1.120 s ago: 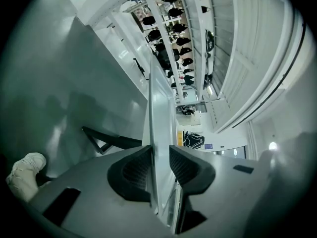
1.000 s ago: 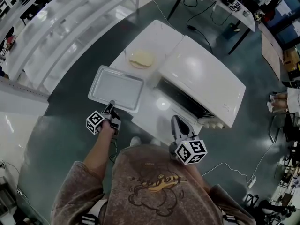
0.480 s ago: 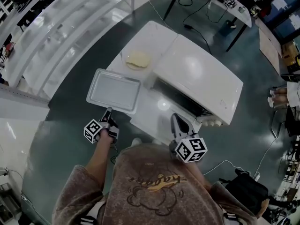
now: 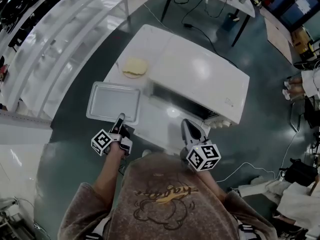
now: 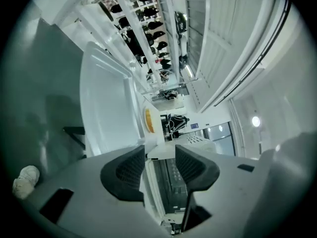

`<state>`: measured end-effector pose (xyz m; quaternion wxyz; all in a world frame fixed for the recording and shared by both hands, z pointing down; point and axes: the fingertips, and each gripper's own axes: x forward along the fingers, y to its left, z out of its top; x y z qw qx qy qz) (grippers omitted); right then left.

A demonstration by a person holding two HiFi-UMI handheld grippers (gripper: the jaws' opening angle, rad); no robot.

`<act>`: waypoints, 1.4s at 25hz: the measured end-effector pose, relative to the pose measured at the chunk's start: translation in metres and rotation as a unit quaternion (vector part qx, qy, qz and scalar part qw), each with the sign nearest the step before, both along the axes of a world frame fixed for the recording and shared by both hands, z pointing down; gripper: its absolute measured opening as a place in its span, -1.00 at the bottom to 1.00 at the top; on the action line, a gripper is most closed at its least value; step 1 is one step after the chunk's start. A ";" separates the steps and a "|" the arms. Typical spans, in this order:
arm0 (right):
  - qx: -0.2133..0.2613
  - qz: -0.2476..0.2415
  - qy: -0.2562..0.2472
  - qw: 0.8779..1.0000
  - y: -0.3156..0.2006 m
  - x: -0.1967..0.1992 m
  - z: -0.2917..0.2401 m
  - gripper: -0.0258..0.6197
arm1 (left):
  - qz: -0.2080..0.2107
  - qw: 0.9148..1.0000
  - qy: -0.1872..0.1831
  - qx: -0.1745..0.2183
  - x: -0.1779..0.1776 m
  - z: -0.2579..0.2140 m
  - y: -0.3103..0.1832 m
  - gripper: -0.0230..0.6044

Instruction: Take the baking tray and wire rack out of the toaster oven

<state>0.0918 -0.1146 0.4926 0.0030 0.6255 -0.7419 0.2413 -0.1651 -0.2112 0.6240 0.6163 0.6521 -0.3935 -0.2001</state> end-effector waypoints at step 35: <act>0.009 0.223 0.013 0.975 0.131 0.147 -0.010 -0.92 | 0.197 0.979 0.036 0.034 0.312 -0.020 -0.012 -0.39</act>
